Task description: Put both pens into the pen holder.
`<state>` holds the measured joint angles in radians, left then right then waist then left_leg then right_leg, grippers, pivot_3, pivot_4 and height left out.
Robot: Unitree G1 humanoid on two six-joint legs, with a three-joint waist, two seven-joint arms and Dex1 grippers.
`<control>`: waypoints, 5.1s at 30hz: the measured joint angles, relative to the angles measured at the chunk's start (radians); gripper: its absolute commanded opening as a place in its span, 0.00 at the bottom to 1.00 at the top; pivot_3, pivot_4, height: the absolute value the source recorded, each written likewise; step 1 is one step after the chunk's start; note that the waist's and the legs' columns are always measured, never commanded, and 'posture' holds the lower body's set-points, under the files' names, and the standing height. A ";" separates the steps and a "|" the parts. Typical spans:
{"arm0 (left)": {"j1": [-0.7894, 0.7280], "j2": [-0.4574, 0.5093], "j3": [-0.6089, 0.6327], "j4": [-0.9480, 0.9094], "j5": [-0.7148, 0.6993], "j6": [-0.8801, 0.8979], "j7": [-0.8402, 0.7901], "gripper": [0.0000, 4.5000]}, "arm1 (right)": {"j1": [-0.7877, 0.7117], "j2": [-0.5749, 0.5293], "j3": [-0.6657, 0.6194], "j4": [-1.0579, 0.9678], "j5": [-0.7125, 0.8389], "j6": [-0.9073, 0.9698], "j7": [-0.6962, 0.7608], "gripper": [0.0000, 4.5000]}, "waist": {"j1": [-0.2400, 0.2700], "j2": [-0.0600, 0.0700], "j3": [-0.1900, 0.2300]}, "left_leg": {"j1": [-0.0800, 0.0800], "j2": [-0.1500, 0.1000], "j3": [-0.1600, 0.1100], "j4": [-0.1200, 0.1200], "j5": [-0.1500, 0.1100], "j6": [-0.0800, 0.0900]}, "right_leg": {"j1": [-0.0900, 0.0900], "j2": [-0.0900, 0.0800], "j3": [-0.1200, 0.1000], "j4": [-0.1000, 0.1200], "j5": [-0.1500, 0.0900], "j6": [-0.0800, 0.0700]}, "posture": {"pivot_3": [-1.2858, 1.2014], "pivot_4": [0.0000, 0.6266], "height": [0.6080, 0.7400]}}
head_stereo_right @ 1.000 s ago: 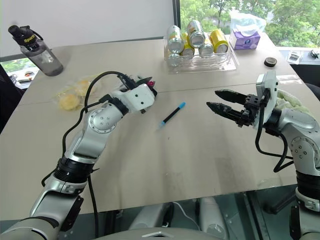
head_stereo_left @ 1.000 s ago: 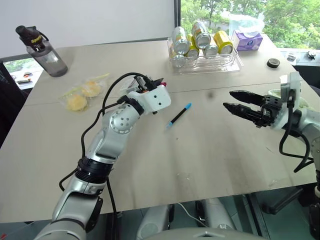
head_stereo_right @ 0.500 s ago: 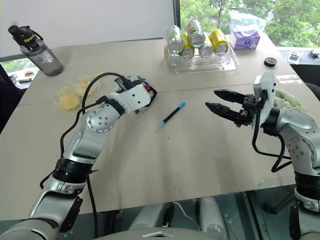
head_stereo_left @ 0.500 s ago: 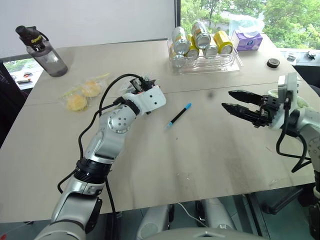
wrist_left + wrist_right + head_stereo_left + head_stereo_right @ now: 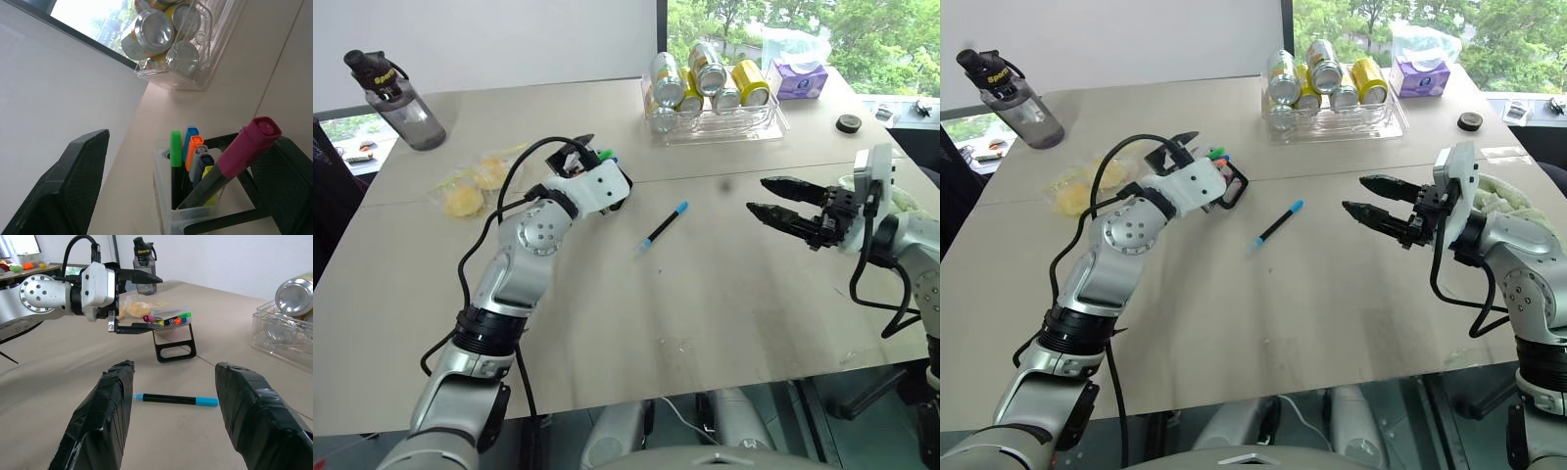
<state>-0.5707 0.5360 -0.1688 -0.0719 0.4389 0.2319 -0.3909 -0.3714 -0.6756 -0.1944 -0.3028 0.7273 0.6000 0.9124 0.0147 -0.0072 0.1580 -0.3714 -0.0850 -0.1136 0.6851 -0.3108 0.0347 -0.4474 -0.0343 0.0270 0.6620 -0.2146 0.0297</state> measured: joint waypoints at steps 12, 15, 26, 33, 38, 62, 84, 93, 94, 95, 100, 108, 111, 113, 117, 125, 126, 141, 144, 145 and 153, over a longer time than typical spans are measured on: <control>-0.091 -0.021 0.007 0.167 -0.003 -0.008 0.051 0.99 | 0.041 0.014 0.013 0.032 -0.024 -0.058 0.027 0.63 | -0.001 0.000 0.000 | 0.000 0.000 0.000 0.001 0.000 0.000 | 0.000 0.000 0.000 0.000 0.000 0.000 | 0.52 0.24 1.00; -0.091 -0.021 0.013 0.196 -0.002 0.003 0.075 0.99 | 0.042 0.014 0.013 0.036 -0.027 -0.064 0.028 0.63 | -0.002 0.000 0.000 | 0.000 0.000 0.000 0.001 0.000 0.000 | 0.000 0.000 0.000 0.001 0.000 0.000 | 0.52 0.24 1.00; -0.046 -0.028 0.060 0.169 -0.088 0.000 0.050 0.99 | 0.029 0.021 0.072 0.036 -0.087 -0.080 0.009 0.63 | -0.001 0.000 0.000 | 0.000 0.000 0.000 0.001 0.000 0.000 | 0.000 0.000 0.000 0.001 0.000 0.000 | 0.52 0.24 1.00; 0.036 -0.051 0.122 0.026 -0.376 0.012 -0.175 0.99 | -0.040 0.019 0.240 0.079 -0.237 -0.138 0.049 0.63 | -0.007 0.000 0.000 | 0.000 0.000 0.000 0.002 0.000 0.000 | 0.000 0.000 -0.001 0.001 0.000 0.000 | 0.52 0.24 1.00; 0.090 0.060 0.165 -0.050 -0.509 0.051 -0.348 0.99 | -0.116 0.032 0.326 0.155 -0.325 -0.202 0.086 0.63 | -0.026 0.000 0.000 | 0.000 0.000 0.000 0.001 0.000 0.000 | 0.000 0.000 0.000 0.001 0.000 0.000 | 0.52 0.24 1.00; 0.638 0.414 0.760 -0.608 -1.130 0.680 -0.555 1.00 | -0.829 0.534 0.552 1.475 -0.764 -0.809 0.272 1.00 | -0.056 0.001 0.002 | 0.001 0.000 -0.002 -0.002 0.000 -0.001 | 0.000 0.001 -0.001 0.000 0.000 -0.001 | 0.52 0.24 1.00; 0.618 0.477 0.724 -0.563 -1.161 0.632 -0.526 1.00 | -0.927 0.510 0.578 1.616 -1.019 -0.649 0.157 0.00 | -0.057 0.004 0.001 | 0.012 0.000 -0.007 -0.005 0.004 -0.007 | 0.008 0.001 -0.005 0.001 0.003 -0.007 | 0.52 0.24 1.00; 0.612 0.488 0.705 -0.525 -1.149 0.594 -0.544 1.00 | -0.928 0.486 0.560 1.613 -1.021 -0.751 0.229 0.32 | -0.057 0.004 0.001 | 0.007 0.001 -0.006 -0.011 0.005 -0.008 | 0.002 0.001 -0.004 -0.001 0.003 -0.007 | 0.52 0.24 1.00; 0.613 0.488 0.705 -0.525 -1.149 0.594 -0.545 1.00 | -0.928 0.484 0.555 1.613 -1.019 -0.762 0.236 0.41 | -0.058 0.004 0.001 | 0.006 0.001 -0.006 -0.012 0.005 -0.008 | 0.001 0.001 -0.004 -0.001 0.003 -0.007 | 0.52 0.24 1.00; 0.614 0.488 0.705 -0.524 -1.149 0.593 -0.545 1.00 | -0.929 0.485 0.546 1.613 -1.017 -0.773 0.232 0.52 | -0.058 0.004 0.002 | 0.006 0.001 -0.006 -0.013 0.005 -0.009 | 0.000 0.001 -0.003 -0.001 0.003 -0.007 | 0.52 0.24 1.00; 0.632 0.487 0.707 -0.524 -1.148 0.589 -0.546 1.00 | -0.953 0.534 0.477 1.613 -0.980 -0.802 0.165 0.63 | -0.073 0.004 0.002 | 0.007 0.002 -0.005 -0.016 0.006 -0.010 | -0.001 0.003 -0.002 -0.002 0.002 -0.008 | 0.52 0.24 1.00; 0.665 0.475 0.713 -0.525 -1.148 0.578 -0.538 1.00 | -0.956 0.655 0.394 1.617 -0.941 -0.817 -0.029 0.63 | -0.081 0.004 0.002 | 0.007 0.002 -0.005 -0.016 0.006 -0.010 | -0.001 0.003 -0.002 -0.002 0.002 -0.008 | 0.52 0.24 1.00; 0.692 0.467 0.726 -0.529 -1.148 0.576 -0.534 1.00 | -0.956 0.673 0.394 1.618 -0.956 -0.819 -0.116 0.63 | -0.082 0.004 0.002 | 0.007 0.002 -0.005 -0.016 0.006 -0.010 | -0.001 0.003 -0.002 -0.002 0.002 -0.009 | 0.52 0.24 1.00; 0.707 0.456 0.737 -0.531 -1.147 0.575 -0.528 1.00 | -0.956 0.686 0.394 1.623 -0.965 -0.804 -0.156 0.63 | -0.082 0.004 0.002 | 0.007 0.002 -0.005 -0.016 0.006 -0.010 | -0.001 0.003 -0.002 -0.002 0.002 -0.009 | 0.52 0.24 1.00; 0.727 0.455 0.751 -0.541 -1.147 0.570 -0.521 1.00 | -0.956 0.698 0.393 1.652 -0.976 -0.757 -0.217 0.63 | -0.081 0.004 0.002 | 0.007 0.002 -0.005 -0.016 0.006 -0.010 | -0.001 0.003 -0.002 -0.002 0.002 -0.009 | 0.52 0.24 1.00; 0.765 0.449 0.767 -0.545 -1.145 0.564 -0.519 1.00 | -0.959 0.699 0.229 1.657 -0.871 -0.588 -0.285 0.63 | -0.084 0.004 0.002 | 0.007 0.002 -0.005 -0.016 0.006 -0.010 | -0.001 0.003 -0.002 -0.002 0.002 -0.009 | 0.52 0.24 1.00; 0.768 0.448 0.767 -0.545 -1.144 0.562 -0.519 1.00 | -0.962 0.704 0.197 1.658 -0.845 -0.550 -0.312 0.63 | -0.084 0.004 0.002 | 0.007 0.002 -0.005 -0.016 0.006 -0.010 | -0.001 0.003 -0.002 -0.002 0.002 -0.009 | 0.52 0.24 1.00; 0.765 0.440 0.755 -0.544 -1.129 0.544 -0.517 1.00 | -0.963 0.763 0.075 1.678 -0.782 -0.364 -0.471 0.63 | -0.085 0.005 0.002 | 0.007 0.002 -0.005 -0.017 0.006 -0.010 | -0.001 0.003 -0.002 -0.002 0.002 -0.009 | 0.52 0.24 1.00; 0.766 0.440 0.755 -0.544 -1.128 0.543 -0.517 1.00 | -0.963 0.759 0.157 1.674 -0.851 -0.368 -0.429 0.63 | -0.085 0.004 0.002 | 0.007 0.002 -0.005 -0.017 0.006 -0.010 | -0.001 0.003 -0.002 -0.002 0.002 -0.009 | 0.52 0.24 1.00; 0.767 0.440 0.755 -0.544 -1.128 0.542 -0.517 1.00 | -0.963 0.755 0.181 1.671 -0.871 -0.366 -0.405 0.63 | -0.085 0.004 0.002 | 0.008 0.002 -0.005 -0.016 0.006 -0.010 | -0.001 0.003 -0.002 -0.002 0.002 -0.009 | 0.52 0.24 1.00; 0.755 0.439 0.746 -0.535 -1.125 0.522 -0.519 1.00 | -0.999 0.705 0.220 1.658 -0.892 -0.281 -0.232 0.63 | -0.084 0.004 0.002 | 0.008 0.002 -0.005 -0.016 0.006 -0.010 | -0.001 0.003 -0.002 -0.002 0.002 -0.009 | 0.52 0.24 1.00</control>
<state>0.1841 0.9753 0.5775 -0.6071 -0.6863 0.7543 -0.9096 -1.3706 0.0297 0.0252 1.3549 -0.1647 0.3193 0.6800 -0.0698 -0.0028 0.1601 -0.3639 -0.0827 -0.1182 0.6686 -0.3050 0.0248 -0.4481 -0.0311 0.0255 0.6602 -0.2124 0.0210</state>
